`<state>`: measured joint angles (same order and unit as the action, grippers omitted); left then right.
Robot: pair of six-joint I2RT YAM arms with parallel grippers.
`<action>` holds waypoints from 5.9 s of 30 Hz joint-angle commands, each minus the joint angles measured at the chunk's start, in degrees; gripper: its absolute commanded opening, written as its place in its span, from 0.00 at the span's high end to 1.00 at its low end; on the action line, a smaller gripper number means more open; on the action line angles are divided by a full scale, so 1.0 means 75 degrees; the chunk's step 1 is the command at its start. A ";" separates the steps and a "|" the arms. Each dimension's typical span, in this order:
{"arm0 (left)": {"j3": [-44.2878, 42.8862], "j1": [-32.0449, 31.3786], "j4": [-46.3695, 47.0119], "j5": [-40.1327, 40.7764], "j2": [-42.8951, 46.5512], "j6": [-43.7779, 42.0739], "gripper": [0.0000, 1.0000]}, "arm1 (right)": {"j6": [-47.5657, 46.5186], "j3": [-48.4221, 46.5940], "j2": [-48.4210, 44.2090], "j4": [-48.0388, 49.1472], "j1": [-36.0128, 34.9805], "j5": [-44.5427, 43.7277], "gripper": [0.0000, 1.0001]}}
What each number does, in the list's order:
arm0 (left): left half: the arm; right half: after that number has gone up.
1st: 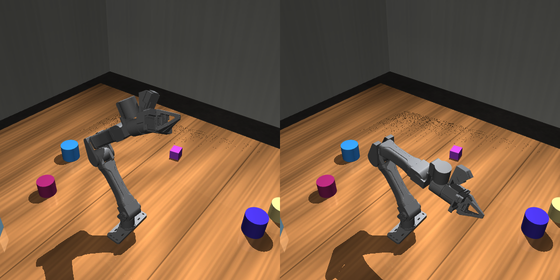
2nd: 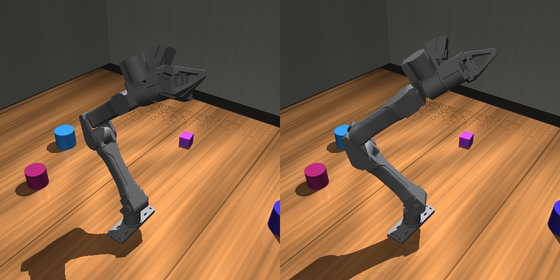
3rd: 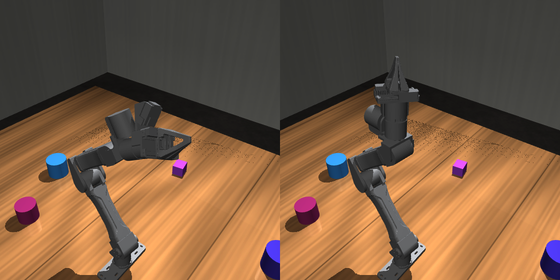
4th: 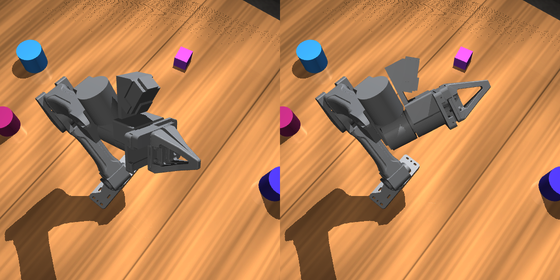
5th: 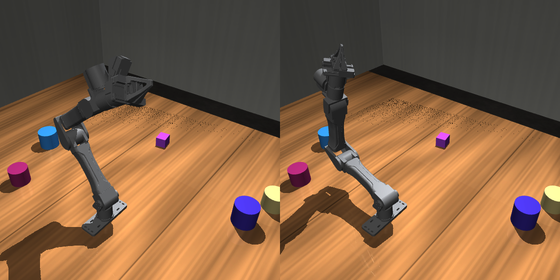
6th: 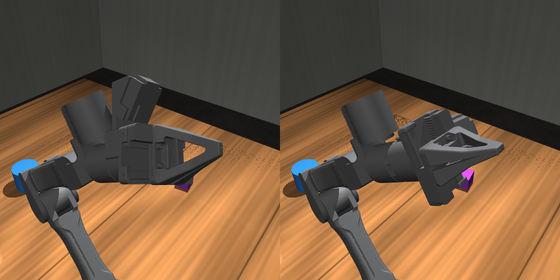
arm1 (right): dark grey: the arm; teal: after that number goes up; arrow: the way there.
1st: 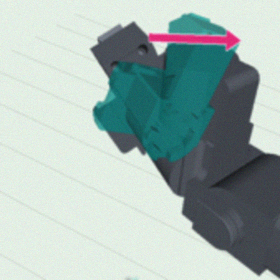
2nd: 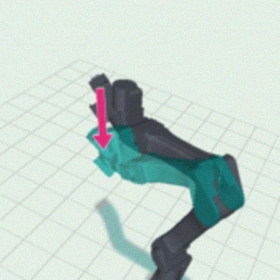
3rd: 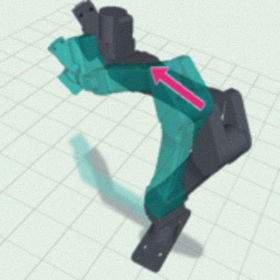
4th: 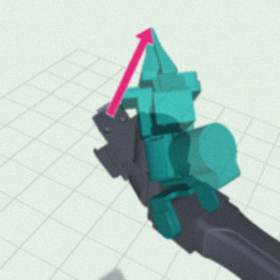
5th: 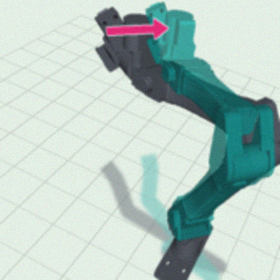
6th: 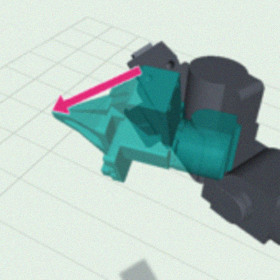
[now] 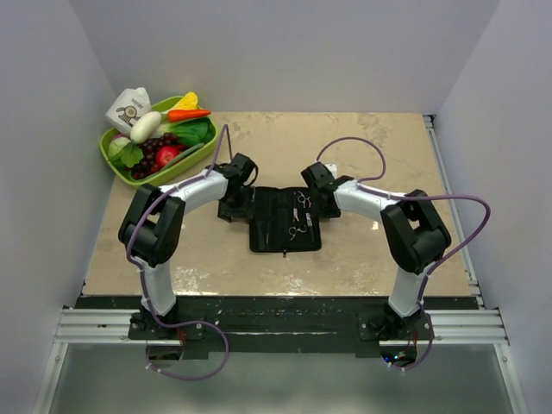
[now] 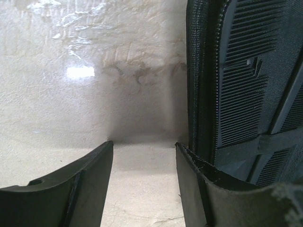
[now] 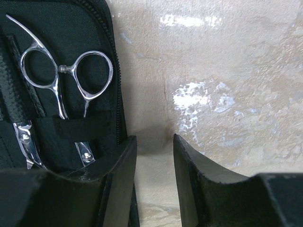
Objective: Sort the hair-cutting tools
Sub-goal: Close the hairdressing tool bag at the center of the board, then pick up the hairdressing tool bag at the center of the board.
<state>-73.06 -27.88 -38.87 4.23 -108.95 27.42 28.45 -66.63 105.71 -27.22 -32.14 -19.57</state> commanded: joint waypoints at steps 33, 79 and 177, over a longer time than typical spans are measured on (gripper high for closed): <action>-0.1650 -0.0876 0.1820 -0.2885 -0.0087 0.0353 0.41 | -0.0383 0.0317 0.0683 0.0454 -0.0004 0.2434 0.63; -0.0419 -0.1369 0.4047 -0.3858 -0.1048 0.0469 0.44 | -0.0102 -0.0234 -0.1884 -0.1106 0.0008 0.1156 0.48; 0.2557 0.0084 0.7701 -0.6704 -0.1446 0.0656 0.33 | 0.0543 0.2391 -0.1004 0.0138 -0.0250 0.1696 0.50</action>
<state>-56.97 -25.63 15.53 -43.88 -113.27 31.92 33.45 -53.84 95.48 -15.99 -33.65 -6.04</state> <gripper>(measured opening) 0.668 0.501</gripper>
